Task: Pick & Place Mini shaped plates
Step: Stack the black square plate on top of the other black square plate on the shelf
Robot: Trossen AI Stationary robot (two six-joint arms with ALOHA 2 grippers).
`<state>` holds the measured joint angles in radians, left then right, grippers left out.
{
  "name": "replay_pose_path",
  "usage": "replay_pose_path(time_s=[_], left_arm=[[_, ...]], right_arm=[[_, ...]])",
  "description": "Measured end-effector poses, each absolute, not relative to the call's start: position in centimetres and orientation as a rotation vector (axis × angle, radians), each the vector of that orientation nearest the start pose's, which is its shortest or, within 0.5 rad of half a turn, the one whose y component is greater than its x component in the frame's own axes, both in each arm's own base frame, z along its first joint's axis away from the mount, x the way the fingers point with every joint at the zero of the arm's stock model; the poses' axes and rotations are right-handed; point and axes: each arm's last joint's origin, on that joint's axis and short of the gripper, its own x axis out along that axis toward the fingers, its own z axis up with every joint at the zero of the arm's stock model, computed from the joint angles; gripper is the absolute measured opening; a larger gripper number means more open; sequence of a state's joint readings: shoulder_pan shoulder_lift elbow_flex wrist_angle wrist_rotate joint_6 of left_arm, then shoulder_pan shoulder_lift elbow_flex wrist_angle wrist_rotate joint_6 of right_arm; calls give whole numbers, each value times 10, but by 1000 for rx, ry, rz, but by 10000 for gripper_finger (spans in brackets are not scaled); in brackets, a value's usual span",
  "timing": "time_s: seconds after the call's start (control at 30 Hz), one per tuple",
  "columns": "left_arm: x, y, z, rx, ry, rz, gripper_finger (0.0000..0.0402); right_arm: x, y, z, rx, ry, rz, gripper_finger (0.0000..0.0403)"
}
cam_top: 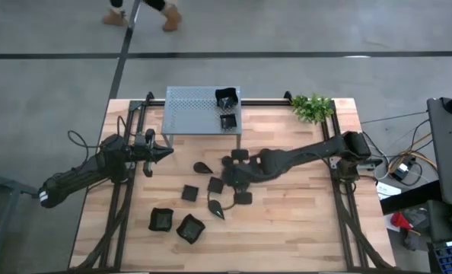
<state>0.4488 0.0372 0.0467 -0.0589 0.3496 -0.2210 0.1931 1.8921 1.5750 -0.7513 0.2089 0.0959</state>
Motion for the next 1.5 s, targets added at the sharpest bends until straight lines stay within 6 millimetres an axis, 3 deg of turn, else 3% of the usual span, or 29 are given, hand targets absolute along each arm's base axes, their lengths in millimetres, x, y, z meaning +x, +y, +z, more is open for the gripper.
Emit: replay_pose_path(time_s=[0.17, 0.43, 0.63, 0.97, 1.5], left_arm=[[90, 32, 171, -240, 34, 104, 3], [90, 33, 171, -240, 34, 104, 3], [90, 32, 171, -240, 34, 104, 3], [90, 32, 171, -240, 34, 104, 3], [90, 33, 171, -240, 34, 104, 3]], right_arm=[[395, 91, 225, -81, 1109, -79, 66], [395, 111, 187, -143, 1222, -108, 117], [394, 114, 181, -128, 1221, -170, 121], [394, 113, 155, -171, 1282, -201, 100], [391, 105, 143, -201, 1284, -257, 70]])
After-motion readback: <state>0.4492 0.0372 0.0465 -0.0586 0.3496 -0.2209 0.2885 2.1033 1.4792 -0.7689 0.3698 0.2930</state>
